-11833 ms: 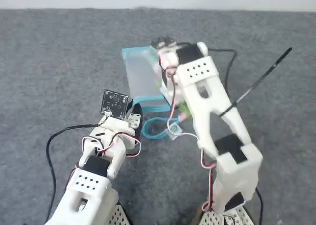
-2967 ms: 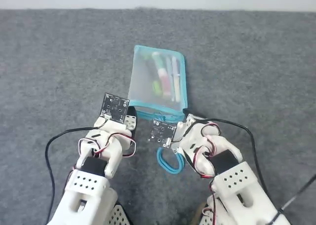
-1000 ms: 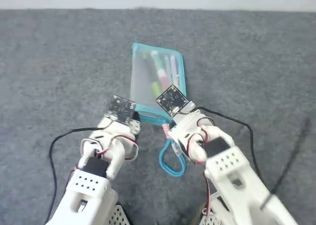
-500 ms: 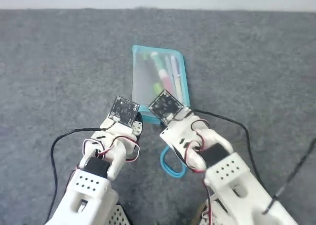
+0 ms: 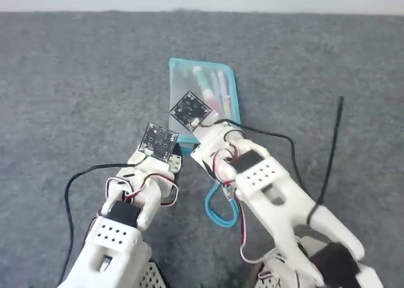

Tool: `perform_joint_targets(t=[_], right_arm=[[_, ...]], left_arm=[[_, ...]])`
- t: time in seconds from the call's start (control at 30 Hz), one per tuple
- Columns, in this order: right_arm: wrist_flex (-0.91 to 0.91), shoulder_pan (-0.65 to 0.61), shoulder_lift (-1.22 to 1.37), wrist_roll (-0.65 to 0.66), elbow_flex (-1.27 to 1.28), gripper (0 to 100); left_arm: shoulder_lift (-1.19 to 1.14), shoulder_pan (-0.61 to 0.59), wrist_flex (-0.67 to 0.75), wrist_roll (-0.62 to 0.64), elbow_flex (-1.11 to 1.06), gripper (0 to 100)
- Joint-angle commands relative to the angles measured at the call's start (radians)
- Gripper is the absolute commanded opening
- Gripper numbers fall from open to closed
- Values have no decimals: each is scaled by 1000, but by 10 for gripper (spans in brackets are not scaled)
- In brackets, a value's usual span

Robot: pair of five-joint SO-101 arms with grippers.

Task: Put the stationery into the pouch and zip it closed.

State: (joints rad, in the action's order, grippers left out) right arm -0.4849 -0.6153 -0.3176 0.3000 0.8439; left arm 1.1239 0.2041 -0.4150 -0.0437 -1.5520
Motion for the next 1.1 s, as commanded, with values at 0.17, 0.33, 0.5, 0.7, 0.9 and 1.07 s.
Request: perform_joint_targets(t=[0.17,0.33,0.5,0.7,0.9,1.07], right_arm=[[13,81,-30,-9,-89,5],[-107,64,-156,84,-55,7],[-196,13,-325,181,23,7],[-300,-51,-495,255,75,7],[-367,-93,-584,276,77,7],[-371,-87,-584,176,77,10]], left_arm=[[5,11,-3,-8,53,12],[2,9,-3,-8,51,33],[0,9,-8,-8,51,133],[-2,15,-8,-8,48,110],[2,17,-2,-21,38,54],[3,9,49,-49,25,11]])
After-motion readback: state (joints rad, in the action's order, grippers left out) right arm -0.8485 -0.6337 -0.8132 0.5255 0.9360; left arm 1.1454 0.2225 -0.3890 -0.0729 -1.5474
